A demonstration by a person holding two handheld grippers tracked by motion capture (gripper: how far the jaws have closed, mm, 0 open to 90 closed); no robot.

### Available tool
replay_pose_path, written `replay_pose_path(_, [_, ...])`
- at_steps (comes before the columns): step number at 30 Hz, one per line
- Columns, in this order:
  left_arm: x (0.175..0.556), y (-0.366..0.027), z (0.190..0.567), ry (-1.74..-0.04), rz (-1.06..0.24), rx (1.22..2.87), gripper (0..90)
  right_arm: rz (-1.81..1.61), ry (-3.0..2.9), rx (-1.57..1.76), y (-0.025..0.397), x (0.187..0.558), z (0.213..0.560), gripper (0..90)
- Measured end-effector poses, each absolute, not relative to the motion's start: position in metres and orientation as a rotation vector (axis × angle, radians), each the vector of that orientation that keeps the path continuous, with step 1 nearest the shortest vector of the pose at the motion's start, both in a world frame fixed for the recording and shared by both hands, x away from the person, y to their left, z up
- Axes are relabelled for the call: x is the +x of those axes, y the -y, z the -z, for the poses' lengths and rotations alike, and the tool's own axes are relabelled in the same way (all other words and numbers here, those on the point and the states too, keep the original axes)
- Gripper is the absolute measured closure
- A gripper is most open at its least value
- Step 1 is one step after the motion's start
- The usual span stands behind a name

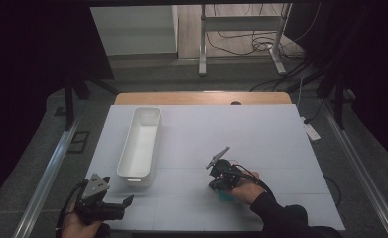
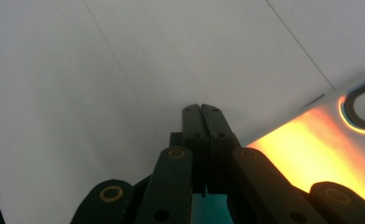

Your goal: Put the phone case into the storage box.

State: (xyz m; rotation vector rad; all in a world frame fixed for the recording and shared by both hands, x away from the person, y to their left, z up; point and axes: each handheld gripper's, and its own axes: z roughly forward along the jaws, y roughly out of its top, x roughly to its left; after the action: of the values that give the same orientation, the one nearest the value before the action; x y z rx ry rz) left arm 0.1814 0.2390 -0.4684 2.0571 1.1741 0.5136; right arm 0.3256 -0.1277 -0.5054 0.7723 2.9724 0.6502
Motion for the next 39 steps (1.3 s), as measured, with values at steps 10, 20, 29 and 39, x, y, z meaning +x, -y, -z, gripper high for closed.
replay_pose_path(10, [0.182, -0.239, 0.469, -1.173, -0.515, 2.059, 3.1, -0.653, -2.938, 0.860, 0.157, 0.325, 0.504, 88.2])
replay_pose_path(20, [0.182, -0.238, 0.469, -1.176, -0.515, 2.054, 3.1, -0.667, -2.895, 0.949, 0.185, 0.330, 0.502, 88.1])
replay_pose_path(29, [0.182, -0.238, 0.469, -1.174, -0.515, 2.054, 3.1, -0.658, -2.875, 0.955, 0.192, 0.331, 0.502, 87.9])
replay_pose_path(39, [0.182, -0.238, 0.469, -1.175, -0.516, 2.053, 3.1, -0.711, -2.836, 0.934, 0.192, 0.325, 0.490, 79.3])
